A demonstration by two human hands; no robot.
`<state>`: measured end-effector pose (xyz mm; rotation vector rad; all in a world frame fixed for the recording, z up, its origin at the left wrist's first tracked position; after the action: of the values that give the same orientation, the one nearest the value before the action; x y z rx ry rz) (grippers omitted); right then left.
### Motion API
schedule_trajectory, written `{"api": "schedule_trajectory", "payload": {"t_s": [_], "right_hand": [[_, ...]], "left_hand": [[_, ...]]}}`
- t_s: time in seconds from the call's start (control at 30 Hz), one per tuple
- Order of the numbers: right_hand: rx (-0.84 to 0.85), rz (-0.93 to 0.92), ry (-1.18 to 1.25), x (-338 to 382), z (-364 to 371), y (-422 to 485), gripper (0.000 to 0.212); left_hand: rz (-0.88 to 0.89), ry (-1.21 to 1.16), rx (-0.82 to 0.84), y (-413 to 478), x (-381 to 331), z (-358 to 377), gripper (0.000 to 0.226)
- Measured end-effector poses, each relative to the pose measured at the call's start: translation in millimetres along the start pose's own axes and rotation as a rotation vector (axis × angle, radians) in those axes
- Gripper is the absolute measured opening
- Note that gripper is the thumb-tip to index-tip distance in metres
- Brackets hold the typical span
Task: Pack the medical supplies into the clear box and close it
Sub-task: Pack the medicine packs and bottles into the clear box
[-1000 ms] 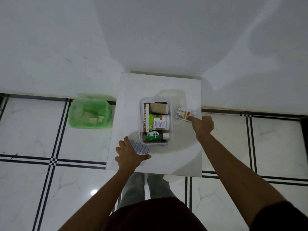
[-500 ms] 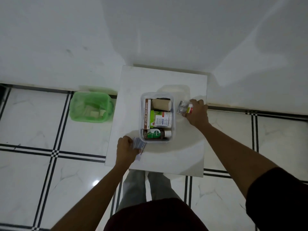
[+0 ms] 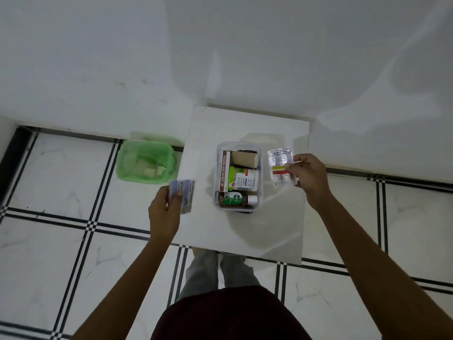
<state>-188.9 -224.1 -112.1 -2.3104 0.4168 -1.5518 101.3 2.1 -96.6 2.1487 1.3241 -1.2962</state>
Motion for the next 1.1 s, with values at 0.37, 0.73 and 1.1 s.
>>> {"api": "schedule_trajectory", "payload": {"t_s": [0.37, 0.73, 1.1], "right_hand": [[0.133, -0.151, 0.009, 51, 17, -38, 0.012], [0.136, -0.241, -0.053, 45, 39, -33, 0.012], [0.246, -0.38, -0.226, 47, 62, -35, 0.016]], "left_hand": [[0.931, 0.798, 0.58, -51, -87, 110, 0.027], [0.731, 0.291, 0.427, -29, -70, 120, 0.013], [1.013, 0.364, 0.445, -56, -50, 100, 0.032]]}}
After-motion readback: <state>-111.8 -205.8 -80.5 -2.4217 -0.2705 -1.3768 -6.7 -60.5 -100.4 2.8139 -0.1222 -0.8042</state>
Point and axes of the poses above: each hand's wrist, its own y-axis towards the middle knuckle, its own z-axis out of the palm, x = y × z, the point moved 7 cm from there along y, towards the middle knuckle, and after that the axes turned 10 degrees about -x, right-handed, at the moved point
